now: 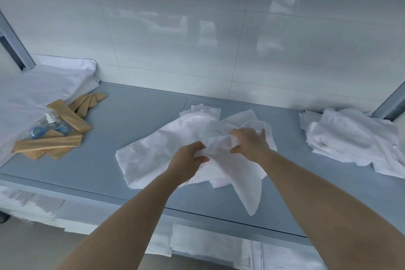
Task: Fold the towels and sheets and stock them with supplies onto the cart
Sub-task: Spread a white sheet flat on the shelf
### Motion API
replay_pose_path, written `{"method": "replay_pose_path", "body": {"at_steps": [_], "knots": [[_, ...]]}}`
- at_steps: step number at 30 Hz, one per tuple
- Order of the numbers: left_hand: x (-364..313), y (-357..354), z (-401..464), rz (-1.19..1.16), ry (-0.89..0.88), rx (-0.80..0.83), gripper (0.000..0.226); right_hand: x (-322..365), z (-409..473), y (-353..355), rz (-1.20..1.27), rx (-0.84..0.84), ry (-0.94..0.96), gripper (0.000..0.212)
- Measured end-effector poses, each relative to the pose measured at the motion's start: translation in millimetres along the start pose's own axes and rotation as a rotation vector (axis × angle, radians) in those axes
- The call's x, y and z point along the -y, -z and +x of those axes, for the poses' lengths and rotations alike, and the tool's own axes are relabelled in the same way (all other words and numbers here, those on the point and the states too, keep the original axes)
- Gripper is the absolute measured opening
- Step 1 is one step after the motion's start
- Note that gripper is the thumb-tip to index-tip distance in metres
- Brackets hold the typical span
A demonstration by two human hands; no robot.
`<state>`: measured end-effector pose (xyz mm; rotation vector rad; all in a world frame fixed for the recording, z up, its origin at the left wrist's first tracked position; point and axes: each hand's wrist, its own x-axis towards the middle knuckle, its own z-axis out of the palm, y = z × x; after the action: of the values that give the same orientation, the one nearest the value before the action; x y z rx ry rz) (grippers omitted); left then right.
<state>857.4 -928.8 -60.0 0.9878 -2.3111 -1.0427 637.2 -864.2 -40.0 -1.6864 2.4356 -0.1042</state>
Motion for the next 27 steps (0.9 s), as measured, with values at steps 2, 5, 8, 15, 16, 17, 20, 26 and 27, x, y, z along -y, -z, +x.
{"method": "replay_pose_path", "body": {"at_steps": [2, 5, 8, 15, 16, 17, 20, 26, 27], "knots": [[-3.0, 5.7, 0.1, 0.008, -0.009, 0.014, 0.021, -3.4, -2.7, 4.9, 0.023, -0.013, -0.004, 0.015], [-12.8, 12.9, 2.8, 0.027, -0.034, 0.025, 0.013, -4.9, -11.3, 10.0, 0.059, -0.05, 0.012, 0.028], [-26.1, 17.9, 7.1, 0.037, -0.079, 0.005, 0.015, -3.8, -30.4, 10.0, 0.155, -0.237, -0.013, 0.02], [-53.3, 12.6, 11.1, 0.042, -0.165, -0.012, 0.015, 15.6, -101.0, -33.3, 0.45, -0.217, -0.038, 0.075], [-56.3, 10.9, 11.2, 0.036, -0.182, -0.019, 0.014, 14.9, -103.6, -39.6, 0.448, -0.272, -0.066, 0.06], [-57.8, 9.0, 10.9, 0.037, -0.195, -0.025, 0.015, 15.2, -106.7, -41.7, 0.452, -0.352, -0.099, 0.04], [-56.1, 3.2, 5.6, 0.114, -0.217, -0.045, 0.027, 12.5, -116.7, -33.1, 0.43, -0.515, -0.196, 0.016], [-53.1, -13.4, -11.8, 0.198, -0.434, -0.005, 0.034, -11.9, -143.9, 24.8, 0.357, -0.665, -0.193, 0.034], [-55.6, -15.6, -13.5, 0.185, -0.451, 0.008, 0.033, -14.2, -148.8, 33.3, 0.338, -0.661, -0.184, 0.035]]}}
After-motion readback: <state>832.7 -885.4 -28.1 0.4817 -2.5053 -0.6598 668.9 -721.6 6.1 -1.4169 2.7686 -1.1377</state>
